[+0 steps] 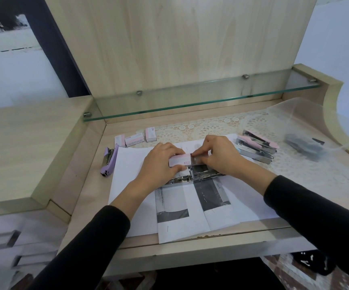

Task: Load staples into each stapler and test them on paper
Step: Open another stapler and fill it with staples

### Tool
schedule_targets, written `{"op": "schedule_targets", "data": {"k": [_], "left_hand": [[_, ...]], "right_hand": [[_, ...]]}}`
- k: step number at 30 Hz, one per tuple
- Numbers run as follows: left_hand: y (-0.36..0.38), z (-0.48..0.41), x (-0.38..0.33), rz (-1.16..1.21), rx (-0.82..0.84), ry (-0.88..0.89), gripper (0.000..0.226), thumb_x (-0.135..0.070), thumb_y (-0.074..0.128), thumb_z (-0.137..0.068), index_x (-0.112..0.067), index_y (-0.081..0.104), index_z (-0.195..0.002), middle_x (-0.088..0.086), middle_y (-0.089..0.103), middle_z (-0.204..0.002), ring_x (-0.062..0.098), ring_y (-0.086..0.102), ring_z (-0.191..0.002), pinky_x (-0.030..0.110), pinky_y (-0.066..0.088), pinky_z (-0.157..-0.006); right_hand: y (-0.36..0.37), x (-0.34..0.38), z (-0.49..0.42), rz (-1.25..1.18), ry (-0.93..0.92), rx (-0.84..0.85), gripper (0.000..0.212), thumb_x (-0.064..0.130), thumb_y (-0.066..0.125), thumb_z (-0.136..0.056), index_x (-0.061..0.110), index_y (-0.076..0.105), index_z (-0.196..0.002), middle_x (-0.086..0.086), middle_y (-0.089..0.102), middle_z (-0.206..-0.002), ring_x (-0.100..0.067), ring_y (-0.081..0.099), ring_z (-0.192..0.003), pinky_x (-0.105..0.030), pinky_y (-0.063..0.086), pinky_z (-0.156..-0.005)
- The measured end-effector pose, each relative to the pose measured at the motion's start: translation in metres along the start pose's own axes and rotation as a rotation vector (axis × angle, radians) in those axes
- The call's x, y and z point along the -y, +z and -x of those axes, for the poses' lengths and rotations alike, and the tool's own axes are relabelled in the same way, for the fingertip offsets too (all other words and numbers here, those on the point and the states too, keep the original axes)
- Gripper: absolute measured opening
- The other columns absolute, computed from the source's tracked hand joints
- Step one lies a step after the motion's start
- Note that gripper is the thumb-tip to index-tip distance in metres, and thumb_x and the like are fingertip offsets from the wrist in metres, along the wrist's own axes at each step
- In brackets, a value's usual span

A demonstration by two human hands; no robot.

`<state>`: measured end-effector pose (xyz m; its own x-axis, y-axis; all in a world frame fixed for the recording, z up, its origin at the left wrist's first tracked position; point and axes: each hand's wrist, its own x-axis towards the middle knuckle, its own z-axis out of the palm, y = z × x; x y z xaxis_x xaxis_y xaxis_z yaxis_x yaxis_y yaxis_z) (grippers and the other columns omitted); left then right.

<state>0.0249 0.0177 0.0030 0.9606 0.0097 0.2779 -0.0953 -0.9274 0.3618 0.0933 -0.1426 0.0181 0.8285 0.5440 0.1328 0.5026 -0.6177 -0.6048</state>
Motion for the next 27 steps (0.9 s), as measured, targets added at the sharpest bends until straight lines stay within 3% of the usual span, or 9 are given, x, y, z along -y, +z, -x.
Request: {"op": "schedule_targets", "data": {"k": [5,7,9,13,20,24,27], "left_hand": [[-0.0001,-0.0005,-0.0004,-0.001,0.003,0.004,0.034,-0.027,0.07,-0.079,-0.017,0.064,-0.111,-0.002,0.061,-0.11,0.015,0.046,-0.102,0.019,0.029,-0.079],[-0.0004,-0.0005,-0.0007,-0.003,0.003,0.009,0.034,-0.027,0.07,-0.079,-0.017,0.064,-0.111,-0.002,0.061,-0.11,0.015,0.046,-0.101,0.018,0.028,-0.078],[-0.0004,-0.0004,-0.0009,-0.001,0.002,0.01,0.034,-0.027,0.07,-0.079,-0.017,0.064,-0.111,-0.002,0.061,-0.11,0.015,0.046,-0.101,0.018,0.028,-0.077],[0.0002,-0.0004,-0.001,-0.008,0.0,0.005,0.034,-0.028,0.07,-0.079,-0.018,0.064,-0.111,-0.002,0.061,-0.111,0.015,0.046,-0.101,0.019,0.029,-0.078],[0.0004,0.0001,-0.0012,0.011,0.004,0.001,0.035,-0.027,0.069,-0.079,-0.017,0.063,-0.112,-0.001,0.061,-0.113,0.017,0.046,-0.103,0.023,0.032,-0.082],[0.0007,0.0,-0.0003,0.007,0.009,-0.002,0.035,-0.028,0.069,-0.079,-0.018,0.063,-0.112,-0.002,0.061,-0.112,0.017,0.046,-0.103,0.023,0.032,-0.082],[0.0006,0.0001,0.0002,0.007,0.011,-0.001,0.035,-0.028,0.069,-0.079,-0.017,0.063,-0.113,-0.002,0.061,-0.112,0.017,0.046,-0.102,0.024,0.032,-0.082]], "right_hand": [[0.0001,0.0002,0.0015,0.022,-0.013,0.011,0.018,0.015,0.068,-0.079,0.018,0.072,-0.097,0.008,0.046,-0.077,-0.012,0.042,-0.077,-0.02,0.03,-0.06],[-0.0017,0.0014,0.0006,0.006,-0.004,0.02,0.017,0.015,0.07,-0.077,0.016,0.073,-0.094,0.003,0.05,-0.083,-0.013,0.043,-0.077,-0.021,0.032,-0.063],[-0.0034,0.0025,-0.0005,-0.022,0.004,0.022,0.014,0.014,0.073,-0.074,0.014,0.073,-0.088,0.003,0.051,-0.078,-0.014,0.045,-0.075,-0.024,0.035,-0.068],[-0.0035,0.0046,-0.0023,-0.068,0.02,0.034,0.013,0.014,0.076,-0.069,0.013,0.068,-0.079,0.01,0.048,-0.069,-0.006,0.042,-0.063,-0.025,0.036,-0.062],[-0.006,0.0049,0.0009,-0.163,0.012,0.039,0.019,0.01,0.075,-0.071,0.018,0.06,-0.064,0.012,0.055,-0.063,0.001,0.044,-0.049,-0.016,0.03,-0.052],[-0.0061,0.0066,0.0014,-0.151,0.016,0.037,0.028,0.01,0.075,-0.071,0.023,0.054,-0.057,0.012,0.054,-0.06,-0.001,0.044,-0.052,-0.018,0.036,-0.056],[-0.0057,0.004,0.0006,-0.176,0.022,0.013,0.022,0.004,0.071,-0.073,0.02,0.058,-0.064,0.01,0.056,-0.06,-0.003,0.048,-0.054,-0.024,0.041,-0.063]]}}
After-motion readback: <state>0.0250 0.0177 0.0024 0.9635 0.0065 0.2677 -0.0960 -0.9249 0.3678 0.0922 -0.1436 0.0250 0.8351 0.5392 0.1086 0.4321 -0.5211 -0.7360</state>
